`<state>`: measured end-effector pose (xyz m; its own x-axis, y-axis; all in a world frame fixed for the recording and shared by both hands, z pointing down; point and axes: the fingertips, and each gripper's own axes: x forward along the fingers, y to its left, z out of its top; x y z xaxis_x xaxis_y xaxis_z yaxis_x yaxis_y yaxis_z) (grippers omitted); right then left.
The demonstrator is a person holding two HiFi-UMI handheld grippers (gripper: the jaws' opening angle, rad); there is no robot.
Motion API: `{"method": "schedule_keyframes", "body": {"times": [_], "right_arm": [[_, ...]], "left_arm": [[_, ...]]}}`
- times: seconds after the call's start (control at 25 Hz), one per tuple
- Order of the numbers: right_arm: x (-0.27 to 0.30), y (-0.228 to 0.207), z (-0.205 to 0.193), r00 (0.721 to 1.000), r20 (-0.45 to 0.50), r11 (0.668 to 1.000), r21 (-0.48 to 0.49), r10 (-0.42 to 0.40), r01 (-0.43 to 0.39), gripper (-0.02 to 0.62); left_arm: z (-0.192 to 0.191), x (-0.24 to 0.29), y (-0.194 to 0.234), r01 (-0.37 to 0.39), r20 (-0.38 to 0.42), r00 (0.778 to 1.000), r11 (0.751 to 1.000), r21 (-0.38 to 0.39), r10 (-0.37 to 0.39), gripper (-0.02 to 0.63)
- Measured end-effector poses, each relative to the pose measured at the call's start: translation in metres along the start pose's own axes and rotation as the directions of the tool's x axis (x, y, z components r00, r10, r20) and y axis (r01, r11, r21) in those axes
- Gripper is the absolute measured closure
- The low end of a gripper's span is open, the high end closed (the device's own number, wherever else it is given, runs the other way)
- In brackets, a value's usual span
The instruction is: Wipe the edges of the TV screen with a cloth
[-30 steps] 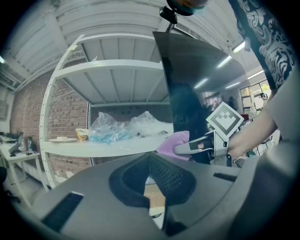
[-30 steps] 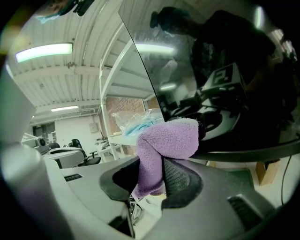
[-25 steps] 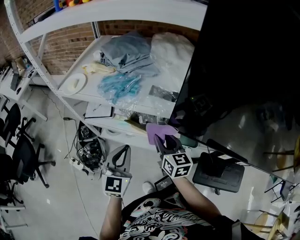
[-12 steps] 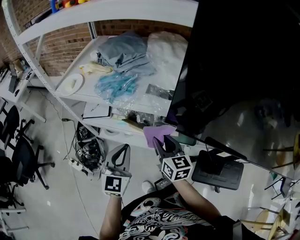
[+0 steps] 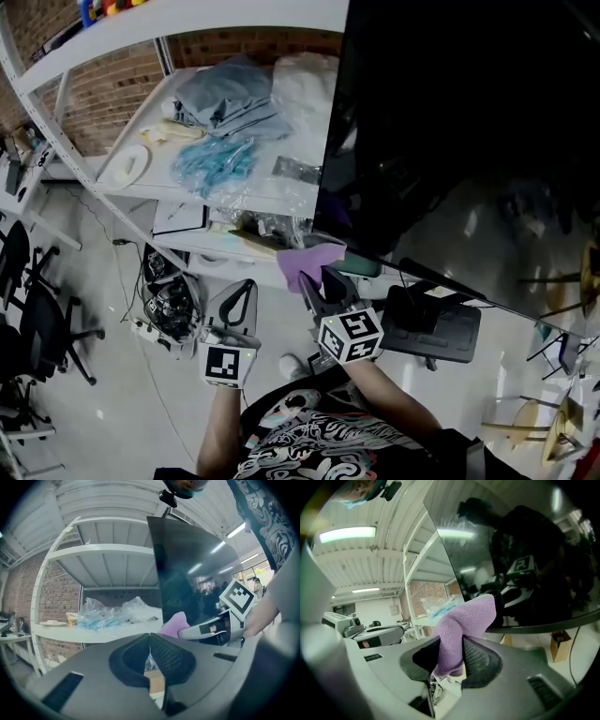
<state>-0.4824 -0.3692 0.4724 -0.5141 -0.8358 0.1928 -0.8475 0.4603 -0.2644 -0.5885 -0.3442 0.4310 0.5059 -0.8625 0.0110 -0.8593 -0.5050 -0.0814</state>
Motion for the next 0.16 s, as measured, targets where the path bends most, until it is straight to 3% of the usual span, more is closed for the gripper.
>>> {"method": "schedule_keyframes", "body": {"times": [0.16], "right_arm": [[-0.015,-0.005,0.001,1.000,0.007,1.000,-0.005,-0.013,0.013,0.448]], "left_arm": [[0.002,0.002,-0.012,0.014,0.004,1.000,1.000,0.010,-0.014,0.589]]}}
